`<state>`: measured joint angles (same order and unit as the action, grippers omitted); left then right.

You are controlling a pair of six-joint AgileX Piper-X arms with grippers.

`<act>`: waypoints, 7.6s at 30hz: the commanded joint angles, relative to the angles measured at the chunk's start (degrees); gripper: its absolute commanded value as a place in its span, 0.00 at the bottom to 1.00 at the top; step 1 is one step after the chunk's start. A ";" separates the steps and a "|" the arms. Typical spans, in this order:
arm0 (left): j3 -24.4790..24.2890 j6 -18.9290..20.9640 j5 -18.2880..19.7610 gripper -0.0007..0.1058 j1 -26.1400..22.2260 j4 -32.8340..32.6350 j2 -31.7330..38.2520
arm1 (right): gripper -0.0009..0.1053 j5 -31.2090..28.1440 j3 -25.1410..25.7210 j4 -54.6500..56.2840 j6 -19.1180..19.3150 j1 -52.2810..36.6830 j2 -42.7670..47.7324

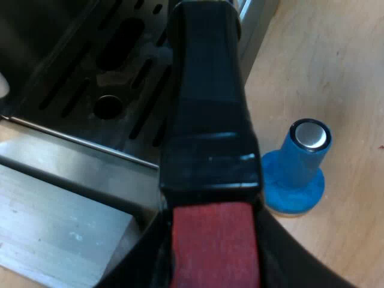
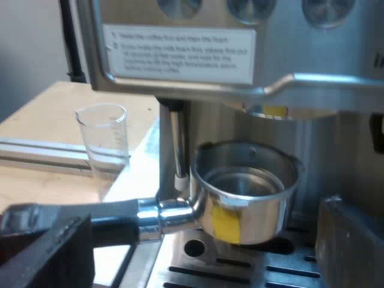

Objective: Put the handle in the coffee machine

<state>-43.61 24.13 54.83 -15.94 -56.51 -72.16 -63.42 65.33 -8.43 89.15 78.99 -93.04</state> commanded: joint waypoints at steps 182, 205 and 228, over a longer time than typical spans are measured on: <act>-21.37 3.84 14.19 0.02 0.80 -4.19 -9.72 | 0.73 -7.40 0.13 -11.91 0.59 -6.12 -6.90; -21.37 3.85 12.89 0.02 0.80 -4.19 -9.72 | 0.45 4.63 0.13 -10.27 0.74 -12.71 -11.44; -21.37 3.85 12.89 0.02 0.80 -4.19 -9.72 | 0.45 12.72 0.13 -29.91 6.48 -19.58 -19.87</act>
<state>-62.91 27.91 59.19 -13.24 -61.38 -83.93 -52.79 65.33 -36.86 93.64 59.88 -112.89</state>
